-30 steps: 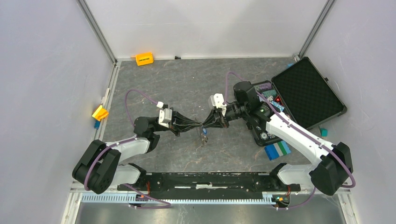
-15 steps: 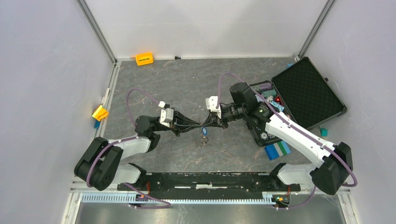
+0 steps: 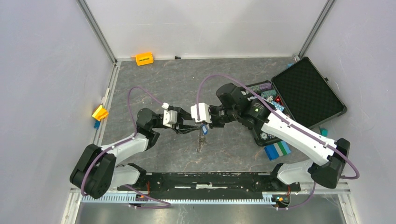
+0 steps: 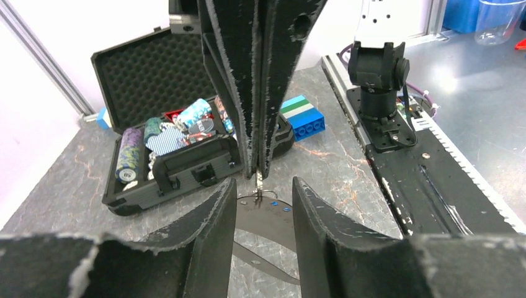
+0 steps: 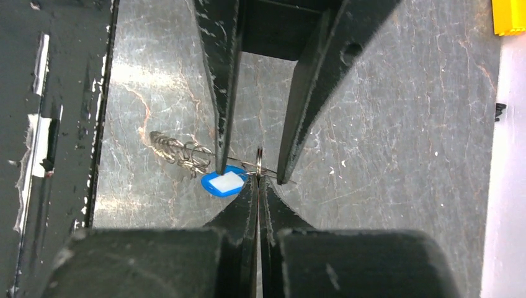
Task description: Put the keys on the keyring
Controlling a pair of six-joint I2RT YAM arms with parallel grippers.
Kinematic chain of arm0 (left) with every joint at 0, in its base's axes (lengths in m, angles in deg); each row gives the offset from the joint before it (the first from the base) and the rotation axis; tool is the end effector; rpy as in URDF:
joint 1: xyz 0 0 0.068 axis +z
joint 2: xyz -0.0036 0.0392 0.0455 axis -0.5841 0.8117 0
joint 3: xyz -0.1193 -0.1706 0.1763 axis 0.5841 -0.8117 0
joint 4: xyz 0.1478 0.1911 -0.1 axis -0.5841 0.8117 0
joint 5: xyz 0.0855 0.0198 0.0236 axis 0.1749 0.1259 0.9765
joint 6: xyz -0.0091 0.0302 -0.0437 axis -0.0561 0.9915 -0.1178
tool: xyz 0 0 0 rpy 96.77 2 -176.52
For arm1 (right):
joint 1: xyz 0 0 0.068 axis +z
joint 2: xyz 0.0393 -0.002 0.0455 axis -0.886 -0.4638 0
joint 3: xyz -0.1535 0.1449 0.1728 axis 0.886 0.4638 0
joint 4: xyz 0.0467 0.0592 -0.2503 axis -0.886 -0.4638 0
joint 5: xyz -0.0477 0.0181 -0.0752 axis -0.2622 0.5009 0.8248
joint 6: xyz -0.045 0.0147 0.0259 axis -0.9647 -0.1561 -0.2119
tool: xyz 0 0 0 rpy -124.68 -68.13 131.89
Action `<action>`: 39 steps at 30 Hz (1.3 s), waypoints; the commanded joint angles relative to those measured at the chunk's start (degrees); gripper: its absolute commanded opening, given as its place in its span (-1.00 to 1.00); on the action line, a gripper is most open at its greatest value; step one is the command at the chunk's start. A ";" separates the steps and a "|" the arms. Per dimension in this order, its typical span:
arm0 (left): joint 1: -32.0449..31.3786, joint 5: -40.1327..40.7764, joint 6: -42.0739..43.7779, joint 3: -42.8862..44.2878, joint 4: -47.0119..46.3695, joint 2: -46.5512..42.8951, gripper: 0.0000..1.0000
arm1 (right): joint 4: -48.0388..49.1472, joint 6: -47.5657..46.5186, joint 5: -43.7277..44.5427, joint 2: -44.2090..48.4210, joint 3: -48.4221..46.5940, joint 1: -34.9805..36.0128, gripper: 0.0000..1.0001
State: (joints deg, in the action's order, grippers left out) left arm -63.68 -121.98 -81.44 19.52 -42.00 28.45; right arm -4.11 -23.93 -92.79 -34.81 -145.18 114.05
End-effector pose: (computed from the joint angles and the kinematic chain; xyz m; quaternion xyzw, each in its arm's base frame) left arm 0.1861 -0.1352 0.2587 0.5326 0.3772 -0.4847 0.5824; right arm 0.1634 0.2308 0.3601 -0.6881 0.5605 0.2422 0.3922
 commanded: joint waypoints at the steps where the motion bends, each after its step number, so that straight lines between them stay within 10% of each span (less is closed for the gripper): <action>1: 0.94 -1.21 6.89 3.21 7.31 -0.29 -0.09 | -5.35 -3.03 7.55 -2.45 -6.61 2.70 -1.00; 39: 2.26 -4.64 8.22 3.74 5.94 0.85 -0.62 | -14.15 -3.82 13.74 -11.14 -15.46 6.95 -1.00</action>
State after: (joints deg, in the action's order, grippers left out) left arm -61.02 -126.20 -72.21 21.97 -32.95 29.00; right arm -20.11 -28.22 -77.64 -45.65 -158.84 120.67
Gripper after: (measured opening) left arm 0.212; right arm 0.004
